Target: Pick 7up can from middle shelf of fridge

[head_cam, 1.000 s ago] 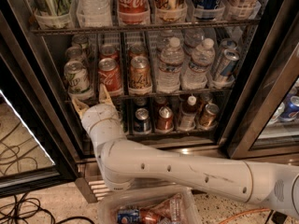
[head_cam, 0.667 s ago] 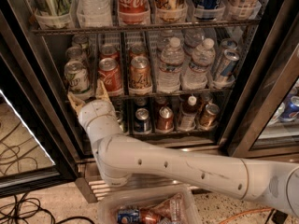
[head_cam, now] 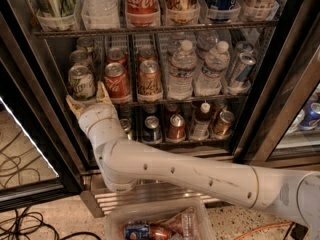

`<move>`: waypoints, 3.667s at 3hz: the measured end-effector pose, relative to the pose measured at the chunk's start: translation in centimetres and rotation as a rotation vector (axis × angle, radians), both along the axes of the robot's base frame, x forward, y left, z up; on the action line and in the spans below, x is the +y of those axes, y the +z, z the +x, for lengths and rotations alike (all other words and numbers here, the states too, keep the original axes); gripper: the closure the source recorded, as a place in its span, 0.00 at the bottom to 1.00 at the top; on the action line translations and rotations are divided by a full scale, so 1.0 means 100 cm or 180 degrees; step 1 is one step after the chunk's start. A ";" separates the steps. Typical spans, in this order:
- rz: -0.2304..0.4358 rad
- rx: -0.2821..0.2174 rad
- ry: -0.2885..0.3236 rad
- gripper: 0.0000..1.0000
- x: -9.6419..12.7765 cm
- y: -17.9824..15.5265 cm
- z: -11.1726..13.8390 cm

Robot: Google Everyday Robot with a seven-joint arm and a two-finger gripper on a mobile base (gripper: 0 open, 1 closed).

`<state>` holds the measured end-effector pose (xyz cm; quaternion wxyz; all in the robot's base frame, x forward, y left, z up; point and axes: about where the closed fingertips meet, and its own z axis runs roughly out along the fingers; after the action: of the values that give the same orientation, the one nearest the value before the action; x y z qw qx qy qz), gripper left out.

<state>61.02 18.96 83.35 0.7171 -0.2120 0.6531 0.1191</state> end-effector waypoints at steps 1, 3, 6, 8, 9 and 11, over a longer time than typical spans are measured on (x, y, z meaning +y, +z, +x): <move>0.0063 0.0109 0.0067 0.36 0.007 -0.018 0.015; 0.0029 0.0071 0.0081 0.36 0.007 -0.013 0.016; -0.0039 -0.0085 0.0147 0.38 0.010 0.008 0.035; -0.0050 -0.0090 0.0211 0.80 0.017 0.006 0.041; -0.0048 -0.0023 0.0225 1.00 0.018 0.002 0.041; -0.0082 -0.0015 0.0220 1.00 0.011 0.011 0.032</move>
Offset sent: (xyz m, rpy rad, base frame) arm 0.0143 0.0104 -0.0261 0.0317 0.0528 0.0289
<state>64.17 20.01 84.48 0.7113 -0.2440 0.6452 0.1349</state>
